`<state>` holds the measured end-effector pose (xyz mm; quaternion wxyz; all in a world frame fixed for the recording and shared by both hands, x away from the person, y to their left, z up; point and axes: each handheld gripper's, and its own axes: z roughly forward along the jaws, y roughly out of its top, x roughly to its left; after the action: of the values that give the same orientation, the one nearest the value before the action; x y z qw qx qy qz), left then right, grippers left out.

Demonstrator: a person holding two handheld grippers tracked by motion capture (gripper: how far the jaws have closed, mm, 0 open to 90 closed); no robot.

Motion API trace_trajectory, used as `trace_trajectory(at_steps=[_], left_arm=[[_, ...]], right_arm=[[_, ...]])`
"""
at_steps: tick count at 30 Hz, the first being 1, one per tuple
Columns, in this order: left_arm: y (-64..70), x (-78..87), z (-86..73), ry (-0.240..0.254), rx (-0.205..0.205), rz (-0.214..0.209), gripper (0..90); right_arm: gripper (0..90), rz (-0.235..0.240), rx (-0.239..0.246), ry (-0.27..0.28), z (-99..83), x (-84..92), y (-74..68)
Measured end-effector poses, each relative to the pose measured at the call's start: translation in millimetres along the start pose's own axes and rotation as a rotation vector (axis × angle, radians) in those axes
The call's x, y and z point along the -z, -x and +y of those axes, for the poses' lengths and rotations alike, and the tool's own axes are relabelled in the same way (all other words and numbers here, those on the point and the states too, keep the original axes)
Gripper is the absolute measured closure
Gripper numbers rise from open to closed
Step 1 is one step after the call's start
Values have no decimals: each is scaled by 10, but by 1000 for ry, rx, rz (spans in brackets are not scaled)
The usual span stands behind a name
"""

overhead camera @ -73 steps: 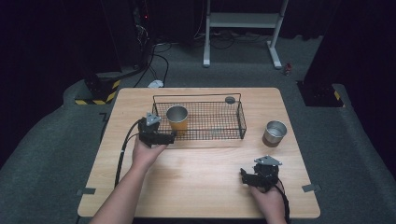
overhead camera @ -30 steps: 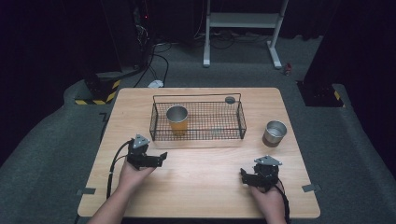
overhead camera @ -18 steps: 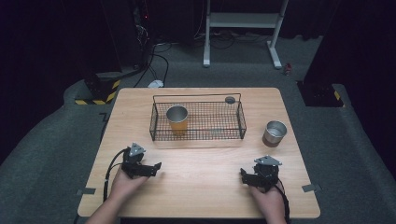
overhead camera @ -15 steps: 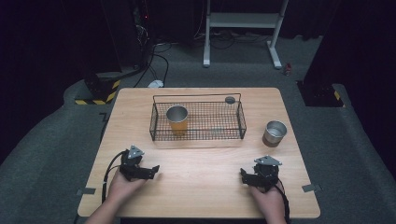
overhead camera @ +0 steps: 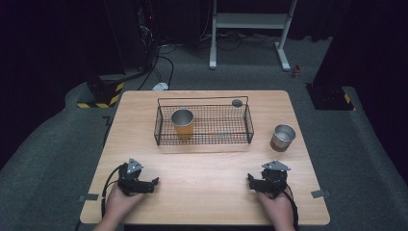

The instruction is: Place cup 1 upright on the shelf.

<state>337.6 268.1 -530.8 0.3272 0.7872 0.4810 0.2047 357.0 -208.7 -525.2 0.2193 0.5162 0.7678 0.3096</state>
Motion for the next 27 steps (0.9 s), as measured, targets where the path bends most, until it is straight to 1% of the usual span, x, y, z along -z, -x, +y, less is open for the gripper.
trace_trajectory(at_steps=[4,11,12,17,19,21,22,23,24,27], left_arm=[[13,3,-2,-3,18,12,4],[13,-1,1,-3,19,16,1],[13,-1,1,-2,20,16,1],[15,-6,8,-3,20,19,1],[15,-7,8,-3,20,19,1],[16,-8,10,-4,21,19,1],[17,-10,11,-2,21,21,0],[18,-11,12,-3,22,21,1],[19,-11,12,-3,23,21,0],[21,-13,13,-2,25,21,0]], right_arm=[[99,4,6,0,1,0,5],[102,8,7,-1,1,1,11],[103,9,-1,0,0,2,9],[111,9,-6,2,-5,9,9],[119,12,5,3,-5,12,16],[122,15,-6,-1,1,24,19],[121,17,-3,2,4,28,28],[121,19,-10,5,8,36,34],[121,19,-6,17,15,47,45],[118,13,-6,32,32,75,43]])
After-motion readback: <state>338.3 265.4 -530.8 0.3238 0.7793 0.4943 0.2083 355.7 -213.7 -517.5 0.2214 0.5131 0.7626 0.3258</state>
